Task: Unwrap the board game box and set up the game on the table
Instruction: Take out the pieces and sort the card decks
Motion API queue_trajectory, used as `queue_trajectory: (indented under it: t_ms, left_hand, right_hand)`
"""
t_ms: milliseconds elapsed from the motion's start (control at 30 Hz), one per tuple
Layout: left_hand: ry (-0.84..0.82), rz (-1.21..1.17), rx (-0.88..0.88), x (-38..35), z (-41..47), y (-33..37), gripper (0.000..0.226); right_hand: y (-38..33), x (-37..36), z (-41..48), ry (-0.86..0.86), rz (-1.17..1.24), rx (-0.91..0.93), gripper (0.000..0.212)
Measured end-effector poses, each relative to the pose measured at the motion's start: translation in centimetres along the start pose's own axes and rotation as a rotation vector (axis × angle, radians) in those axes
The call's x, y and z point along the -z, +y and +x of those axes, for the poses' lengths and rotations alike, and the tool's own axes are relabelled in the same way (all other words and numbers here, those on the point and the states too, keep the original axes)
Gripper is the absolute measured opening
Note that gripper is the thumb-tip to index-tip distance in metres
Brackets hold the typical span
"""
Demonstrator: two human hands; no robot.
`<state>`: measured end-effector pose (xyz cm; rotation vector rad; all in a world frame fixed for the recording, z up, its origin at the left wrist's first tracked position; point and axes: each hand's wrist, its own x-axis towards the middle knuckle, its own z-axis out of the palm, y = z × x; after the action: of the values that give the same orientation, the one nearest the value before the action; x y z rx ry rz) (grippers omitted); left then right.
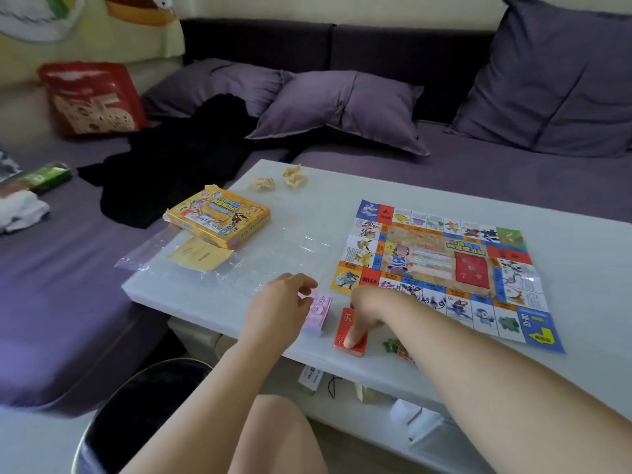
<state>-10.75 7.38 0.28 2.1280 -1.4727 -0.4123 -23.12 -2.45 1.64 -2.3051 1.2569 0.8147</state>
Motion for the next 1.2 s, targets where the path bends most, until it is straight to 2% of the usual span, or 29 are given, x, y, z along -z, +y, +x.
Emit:
queue_trajectory:
  t_ms: [200, 467, 567, 667, 733, 800, 867, 933, 967, 1033, 1133, 1200]
  left_hand:
    - [0.011, -0.01, 0.008, 0.1, 0.0, -0.3, 0.026]
    - [0.005, -0.036, -0.005, -0.2, -0.3, 0.8, 0.025]
    - [0.006, -0.043, -0.025, -0.2, -0.5, 1.6, 0.025]
    - [-0.009, -0.101, -0.031, -0.2, -0.9, 2.1, 0.023]
    - [0.009, -0.235, -0.016, 0.2, -1.1, 2.8, 0.025]
    - [-0.037, -0.44, 0.043, 0.6, -1.5, 3.9, 0.036]
    - [-0.331, -0.778, 0.159, 1.1, -2.2, 5.8, 0.051]
    - [-0.657, -1.055, 0.198, 1.1, -3.2, 7.6, 0.05]
    - [-0.758, -1.141, 0.182, 1.1, -3.7, 8.6, 0.044]
    - [-0.849, -1.273, 0.155, 0.7, -4.7, 10.8, 0.028]
    - [-0.794, -1.363, 0.218, -0.6, -6.1, 14.0, 0.013]
    - [-0.741, -1.439, 0.301, -1.9, -6.9, 15.2, 0.017]
  right_hand:
    - [0.0, 0.3, 0.3, -0.043, -0.018, 0.001, 0.075]
    - [0.7, -0.9, -0.3, 0.006, 0.134, 0.02, 0.079]
    - [0.5, -1.3, -0.4, 0.044, 0.141, 0.071, 0.064]
    - [0.9, -1.4, -1.7, 0.074, 0.161, 0.164, 0.033]
    - [1.9, -0.8, -3.6, 0.118, 0.245, 0.239, 0.023]
    - [3.3, 0.1, -5.8, 0.194, 0.353, 0.3, 0.024]
    - [4.9, 1.0, -8.4, 0.244, 0.444, 0.374, 0.02]
    - [6.0, 1.6, -11.0, 0.234, 0.514, 0.467, 0.014]
    - [6.5, 1.7, -12.3, 0.228, 0.532, 0.491, 0.014]
    - [7.2, 1.6, -14.6, 0.243, 0.519, 0.469, 0.017]
    - [8.7, 0.5, -16.7, 0.41, 0.464, 0.372, 0.037]
    - [9.8, -0.8, -18.0, 0.548, 0.42, 0.3, 0.075]
